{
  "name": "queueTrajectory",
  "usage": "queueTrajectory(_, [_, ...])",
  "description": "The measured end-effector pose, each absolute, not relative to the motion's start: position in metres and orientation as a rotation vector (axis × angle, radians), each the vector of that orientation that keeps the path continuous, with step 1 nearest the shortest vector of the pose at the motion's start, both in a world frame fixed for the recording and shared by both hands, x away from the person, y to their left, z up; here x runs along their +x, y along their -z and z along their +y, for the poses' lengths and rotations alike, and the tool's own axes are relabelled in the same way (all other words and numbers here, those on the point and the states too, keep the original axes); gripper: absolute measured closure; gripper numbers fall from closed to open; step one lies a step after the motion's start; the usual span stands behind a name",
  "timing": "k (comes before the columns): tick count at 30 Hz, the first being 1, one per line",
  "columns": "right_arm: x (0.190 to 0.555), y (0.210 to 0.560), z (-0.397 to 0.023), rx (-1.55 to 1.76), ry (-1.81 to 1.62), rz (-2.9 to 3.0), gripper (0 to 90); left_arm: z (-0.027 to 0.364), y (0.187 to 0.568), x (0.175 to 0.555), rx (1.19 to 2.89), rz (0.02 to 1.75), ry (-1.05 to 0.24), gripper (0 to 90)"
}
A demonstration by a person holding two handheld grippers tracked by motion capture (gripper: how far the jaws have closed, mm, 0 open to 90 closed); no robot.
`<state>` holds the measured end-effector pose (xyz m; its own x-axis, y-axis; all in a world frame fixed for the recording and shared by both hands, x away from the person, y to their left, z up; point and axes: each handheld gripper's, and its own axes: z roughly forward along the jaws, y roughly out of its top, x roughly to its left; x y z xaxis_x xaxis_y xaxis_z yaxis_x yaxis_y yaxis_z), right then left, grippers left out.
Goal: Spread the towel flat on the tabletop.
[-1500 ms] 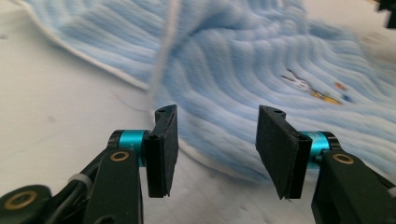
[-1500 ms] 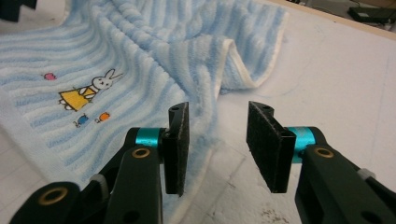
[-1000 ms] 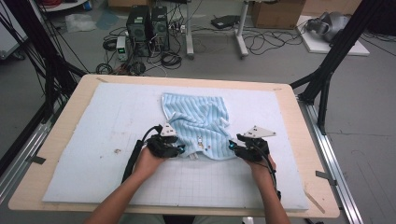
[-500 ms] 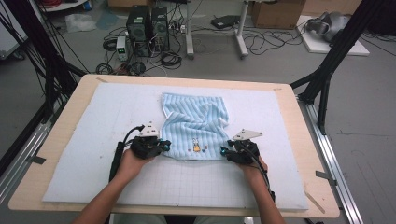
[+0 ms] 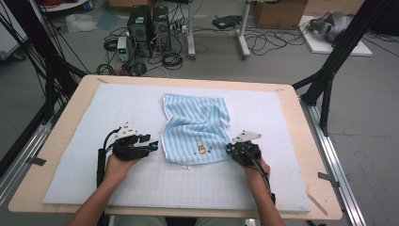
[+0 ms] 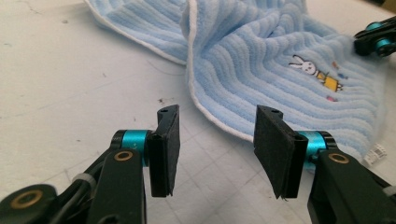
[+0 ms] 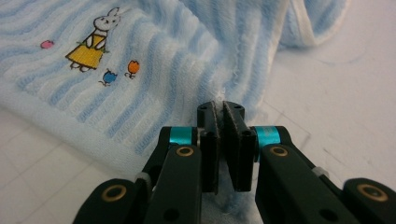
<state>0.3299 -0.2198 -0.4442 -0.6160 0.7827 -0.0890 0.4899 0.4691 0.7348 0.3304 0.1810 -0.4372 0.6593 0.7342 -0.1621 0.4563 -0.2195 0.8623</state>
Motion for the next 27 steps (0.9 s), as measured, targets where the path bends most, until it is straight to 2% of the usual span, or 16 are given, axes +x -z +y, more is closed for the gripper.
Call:
queueTrajectory(7, [0.325,0.437,-0.227,1.092,-1.121,2.251,63.6,0.156,0.442,0.323,1.908,0.823,-0.165,49.9])
queueTrajectory(11, [0.327,0.445,-0.221,1.104,-1.085,2.32,57.8,0.141,0.447,0.318,1.971,0.807,-0.161,44.4])
queueTrajectory(13, [0.328,0.449,-0.218,1.092,-1.07,2.334,58.9,0.133,0.45,0.317,2.034,0.794,-0.208,45.2])
queueTrajectory(14, [0.328,0.45,-0.218,1.09,-1.082,2.331,61.3,0.129,0.451,0.316,2.061,0.799,-0.241,48.8])
queueTrajectory(15, [0.328,0.45,-0.218,1.095,-1.086,2.334,65.0,0.125,0.45,0.314,2.079,0.782,-0.296,54.9])
queueTrajectory(16, [0.328,0.45,-0.219,1.085,-1.098,2.343,72.0,0.122,0.449,0.313,2.087,0.762,-0.303,65.0])
queueTrajectory(17, [0.328,0.45,-0.218,1.076,-1.103,2.353,78.4,0.119,0.45,0.312,2.09,0.739,-0.299,79.2])
queueTrajectory(18, [0.327,0.45,-0.217,1.069,-1.108,2.362,81.3,0.117,0.449,0.31,2.103,0.732,-0.319,84.5])
queueTrajectory(27, [0.315,0.447,-0.213,1.019,-1.128,2.426,83.3,0.138,0.44,0.305,2.027,0.773,-0.273,86.3])
